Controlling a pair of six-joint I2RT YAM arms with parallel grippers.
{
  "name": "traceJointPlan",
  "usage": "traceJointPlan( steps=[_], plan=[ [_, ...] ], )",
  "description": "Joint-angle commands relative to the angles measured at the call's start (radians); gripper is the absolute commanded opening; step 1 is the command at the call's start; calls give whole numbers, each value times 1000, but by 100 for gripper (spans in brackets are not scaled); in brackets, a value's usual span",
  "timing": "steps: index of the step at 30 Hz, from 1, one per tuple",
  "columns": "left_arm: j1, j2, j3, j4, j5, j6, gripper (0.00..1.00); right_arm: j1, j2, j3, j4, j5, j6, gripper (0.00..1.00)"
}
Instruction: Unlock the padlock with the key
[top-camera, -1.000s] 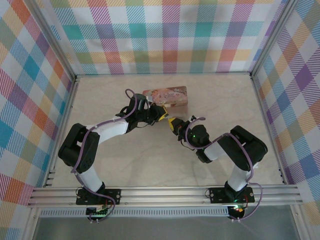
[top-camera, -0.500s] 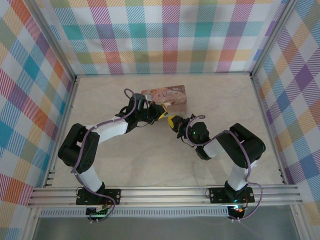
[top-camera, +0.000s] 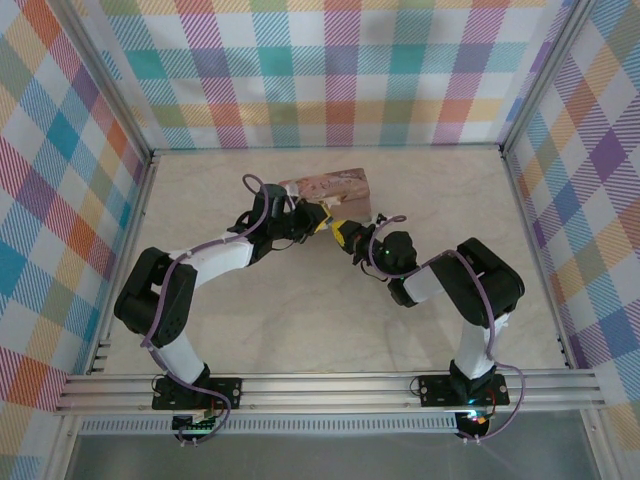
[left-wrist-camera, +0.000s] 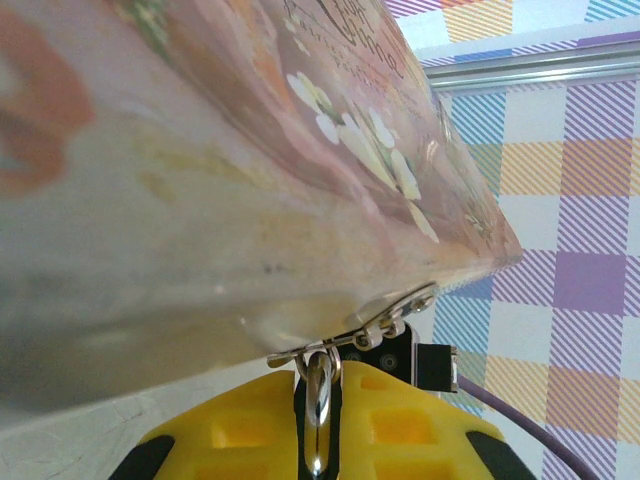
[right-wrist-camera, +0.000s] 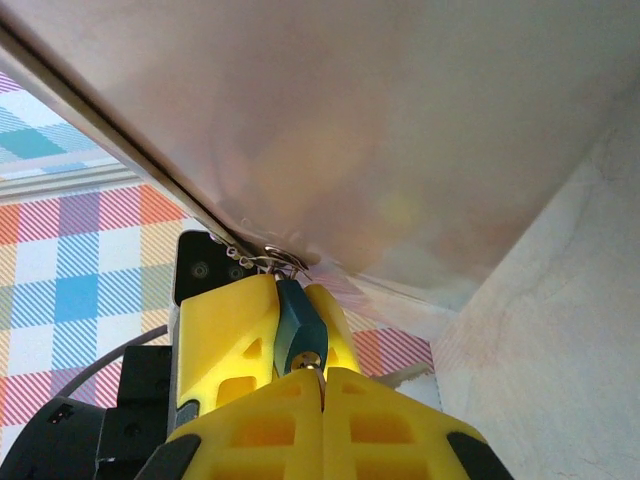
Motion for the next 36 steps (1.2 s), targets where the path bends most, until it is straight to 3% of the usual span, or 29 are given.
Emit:
traceJointPlan(
  steps=[1, 15, 26, 32, 36],
  plan=[
    [-61, -49, -20, 11, 208, -9, 10, 2, 11, 38, 57, 15, -34, 1],
    [-65, -40, -13, -80, 215, 50, 10, 0, 86, -4, 57, 3, 12, 4],
    [-52, -42, -5, -197, 106, 135, 11, -11, 54, -144, 19, -19, -38, 30],
    [-52, -32, -2, -214, 91, 142, 11, -12, -14, -207, -138, -88, -140, 33],
    [-52, -49, 4, -243, 77, 156, 11, -12, -126, -214, -343, -120, -259, 33]
  ],
)
